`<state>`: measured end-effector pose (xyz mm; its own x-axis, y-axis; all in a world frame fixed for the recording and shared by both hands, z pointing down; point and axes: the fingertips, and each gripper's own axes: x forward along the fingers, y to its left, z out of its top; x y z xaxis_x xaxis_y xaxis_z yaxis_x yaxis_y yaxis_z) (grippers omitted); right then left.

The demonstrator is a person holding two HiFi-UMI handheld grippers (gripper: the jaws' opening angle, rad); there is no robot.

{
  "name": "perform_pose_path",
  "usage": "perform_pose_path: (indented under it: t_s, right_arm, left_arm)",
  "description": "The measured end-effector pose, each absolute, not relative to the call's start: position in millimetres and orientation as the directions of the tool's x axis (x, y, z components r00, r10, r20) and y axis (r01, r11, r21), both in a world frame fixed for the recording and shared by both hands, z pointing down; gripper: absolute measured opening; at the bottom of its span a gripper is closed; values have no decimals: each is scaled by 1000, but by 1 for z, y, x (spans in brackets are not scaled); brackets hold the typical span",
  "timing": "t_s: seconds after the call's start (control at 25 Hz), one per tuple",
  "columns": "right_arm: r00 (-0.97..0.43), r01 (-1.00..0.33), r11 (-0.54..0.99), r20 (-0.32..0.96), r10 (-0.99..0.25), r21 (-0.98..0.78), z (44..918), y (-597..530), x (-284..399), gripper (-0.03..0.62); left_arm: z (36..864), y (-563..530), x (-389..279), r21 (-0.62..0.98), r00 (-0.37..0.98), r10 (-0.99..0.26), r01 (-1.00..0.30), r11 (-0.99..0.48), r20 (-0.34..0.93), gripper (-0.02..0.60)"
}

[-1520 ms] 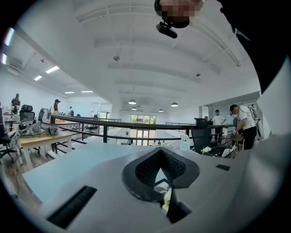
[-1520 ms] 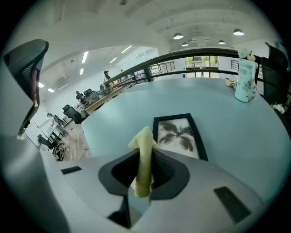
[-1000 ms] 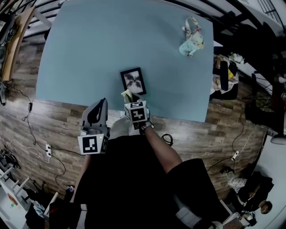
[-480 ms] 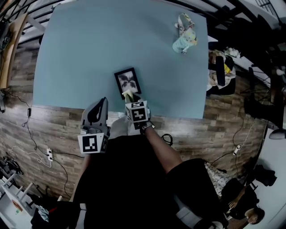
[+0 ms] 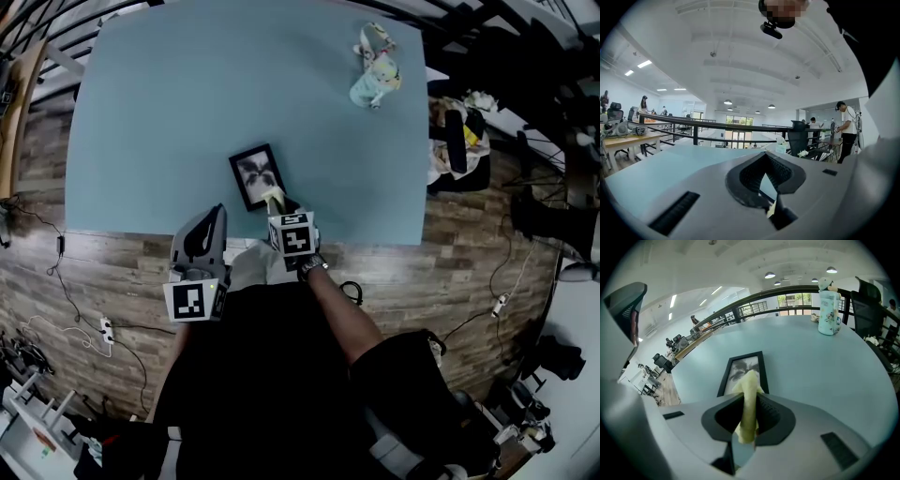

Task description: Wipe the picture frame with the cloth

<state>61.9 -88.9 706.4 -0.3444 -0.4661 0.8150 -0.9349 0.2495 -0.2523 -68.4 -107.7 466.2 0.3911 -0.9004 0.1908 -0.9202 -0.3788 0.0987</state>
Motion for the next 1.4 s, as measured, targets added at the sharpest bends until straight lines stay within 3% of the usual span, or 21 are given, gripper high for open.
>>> perform_pose_path:
  t_s: [1.04, 1.4]
  right_arm:
    - [-307, -948, 221, 833, -460, -228, 709, -123, 120, 58]
    - [-350, -933, 275, 767, -538, -233, 663, -159, 109, 58]
  left_arm:
    - [475, -147, -38, 112, 379, -900, -925, -363, 215, -3]
    - [472, -153, -59, 103, 327, -927, -944, -312, 182, -3]
